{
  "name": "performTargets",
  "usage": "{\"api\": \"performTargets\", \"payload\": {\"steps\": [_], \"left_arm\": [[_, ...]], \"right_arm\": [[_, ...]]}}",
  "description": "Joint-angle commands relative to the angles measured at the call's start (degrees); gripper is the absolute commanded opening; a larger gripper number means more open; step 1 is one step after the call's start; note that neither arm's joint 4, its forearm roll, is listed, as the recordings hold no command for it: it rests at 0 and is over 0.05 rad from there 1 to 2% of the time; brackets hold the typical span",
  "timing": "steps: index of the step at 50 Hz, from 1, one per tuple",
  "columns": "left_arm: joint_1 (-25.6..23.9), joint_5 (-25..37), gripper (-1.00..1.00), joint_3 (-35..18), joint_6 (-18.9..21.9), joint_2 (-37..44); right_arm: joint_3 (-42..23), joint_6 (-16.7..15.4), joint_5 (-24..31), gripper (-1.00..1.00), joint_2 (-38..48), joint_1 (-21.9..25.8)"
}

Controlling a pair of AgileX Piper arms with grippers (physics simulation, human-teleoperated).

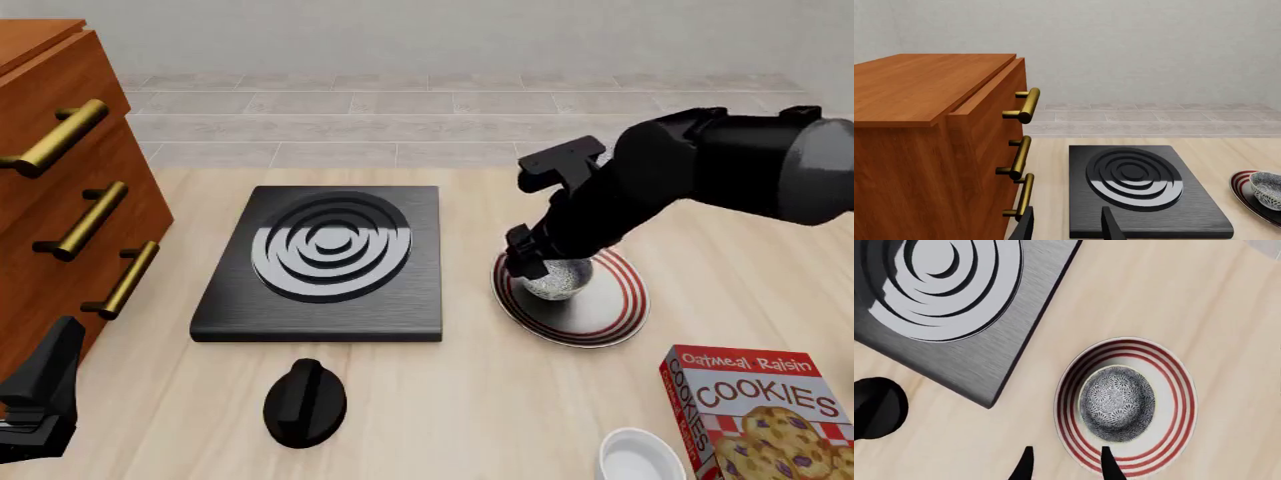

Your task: Pick the akita bowl on the cookies box and place it on the plate.

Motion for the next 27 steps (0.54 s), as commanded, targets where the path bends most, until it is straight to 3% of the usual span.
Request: {"api": "performTargets", "payload": {"steps": [1,23,27], "left_arm": [[-0.2,-0.1,1.0,0.1,0.0,0.1],[-0.2,-0.1,1.0,0.1,0.0,0.1],[-0.2,-0.1,1.0,0.1,0.0,0.1]], "right_arm": [[4.0,1.3,1.1,1.0,-7.4,1.7],[12.7,4.0,3.4,1.0,-23.9,4.5],[14.6,7.3,2.1,1.0,-27.9,6.5]]}}
